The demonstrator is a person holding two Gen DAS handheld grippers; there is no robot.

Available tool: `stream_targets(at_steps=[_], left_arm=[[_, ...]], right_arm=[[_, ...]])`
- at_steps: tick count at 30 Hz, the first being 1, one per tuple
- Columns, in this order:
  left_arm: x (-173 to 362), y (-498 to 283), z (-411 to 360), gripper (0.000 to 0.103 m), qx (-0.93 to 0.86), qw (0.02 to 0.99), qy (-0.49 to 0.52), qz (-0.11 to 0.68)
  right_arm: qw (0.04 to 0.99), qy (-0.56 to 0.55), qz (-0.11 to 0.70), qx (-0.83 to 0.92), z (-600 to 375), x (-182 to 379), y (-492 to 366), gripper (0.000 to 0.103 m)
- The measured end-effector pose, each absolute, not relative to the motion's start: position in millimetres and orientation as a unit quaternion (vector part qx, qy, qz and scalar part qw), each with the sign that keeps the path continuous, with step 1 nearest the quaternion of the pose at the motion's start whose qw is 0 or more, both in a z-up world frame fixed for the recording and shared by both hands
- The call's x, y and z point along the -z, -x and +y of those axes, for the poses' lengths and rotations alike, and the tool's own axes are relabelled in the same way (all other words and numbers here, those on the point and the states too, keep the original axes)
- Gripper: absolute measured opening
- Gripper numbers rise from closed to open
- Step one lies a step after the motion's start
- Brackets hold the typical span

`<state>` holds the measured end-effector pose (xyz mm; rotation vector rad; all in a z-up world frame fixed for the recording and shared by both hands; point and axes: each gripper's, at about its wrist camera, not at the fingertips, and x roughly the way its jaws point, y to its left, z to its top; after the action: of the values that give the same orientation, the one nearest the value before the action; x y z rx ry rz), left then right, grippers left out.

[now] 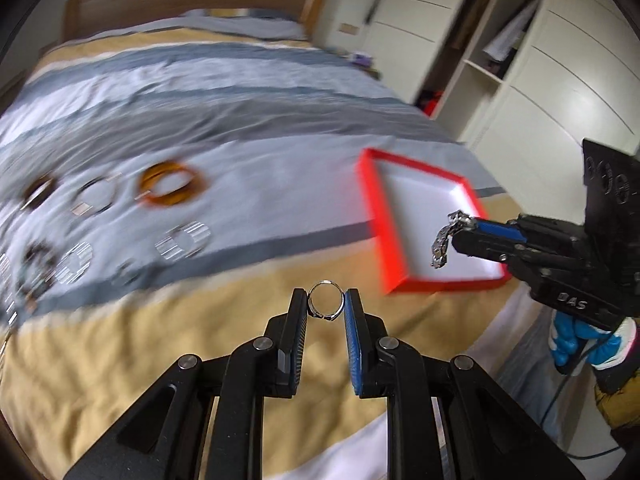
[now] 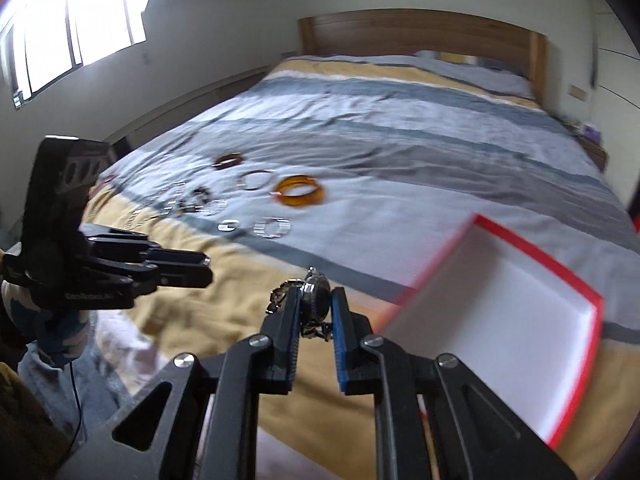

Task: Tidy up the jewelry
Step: 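Carry the watch into the red box and open the right tool while left holds ring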

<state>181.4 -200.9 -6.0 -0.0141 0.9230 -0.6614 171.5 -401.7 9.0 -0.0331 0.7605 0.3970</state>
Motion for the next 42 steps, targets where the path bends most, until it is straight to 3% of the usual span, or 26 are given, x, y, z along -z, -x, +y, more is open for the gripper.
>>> stream_targets(at_steps=[13,25,42], left_arm=[[57,-220,-360,0.018,0.391,0.785,-0.029,0.479],[84,-220,-374,0.020,0.338,0.799,-0.086,0.490],[93,-207,-344,0.020,0.254,0.798,-0.038,0.546]], right_arm=[[0.894,-0.025,0.442,-0.064,-515,59,-181,0.014],[0.872,0.041,0.485,-0.054,-509,84,-191,0.014],[0.868,0.040,0.492,-0.052,-505,77,-193,0.015]])
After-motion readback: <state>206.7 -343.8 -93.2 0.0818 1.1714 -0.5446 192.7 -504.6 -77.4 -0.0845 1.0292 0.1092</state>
